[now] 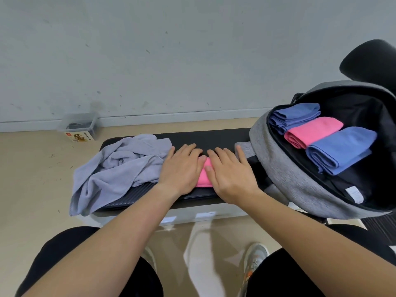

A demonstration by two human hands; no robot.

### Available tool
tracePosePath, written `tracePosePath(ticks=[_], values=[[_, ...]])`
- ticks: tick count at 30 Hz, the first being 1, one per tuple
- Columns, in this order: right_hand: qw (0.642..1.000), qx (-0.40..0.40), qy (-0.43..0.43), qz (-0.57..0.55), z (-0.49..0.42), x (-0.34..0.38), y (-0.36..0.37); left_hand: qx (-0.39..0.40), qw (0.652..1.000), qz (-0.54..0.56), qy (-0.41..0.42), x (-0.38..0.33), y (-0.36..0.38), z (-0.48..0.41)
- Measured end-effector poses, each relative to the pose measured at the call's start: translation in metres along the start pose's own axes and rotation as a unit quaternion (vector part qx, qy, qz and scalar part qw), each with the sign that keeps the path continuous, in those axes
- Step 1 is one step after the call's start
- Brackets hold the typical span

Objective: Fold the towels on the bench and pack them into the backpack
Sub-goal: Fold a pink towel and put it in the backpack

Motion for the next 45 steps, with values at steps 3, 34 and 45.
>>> tracePosePath(ticks=[3,34,45], values=[[1.000,0.019,-0.002,0.002,-0.001,0.000,-0.002,0.002,1.000,0.027,0.015,0.001,-0.005,0.007],[0.913,-0.106,0.320,-0.229,0.172,-0.254,-0.167,0.139,0.916,0.374,0.050,-0.265,-0.075,-0.004],[0.946,0.056,0.291,0.133,0.169,-0.266,-0.113,0.029,0.988,0.078,0.132,-0.306,-0.042,-0.009]])
Point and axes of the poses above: each hand's wrist, its own z-axis away from the middle knuckle, its own y-axis out of the palm, x = y × z, the point moved 6 cm from there along -z, towards the middle knuckle, and after that the axes turned 8 degrees about -y, right-handed, at the moved point
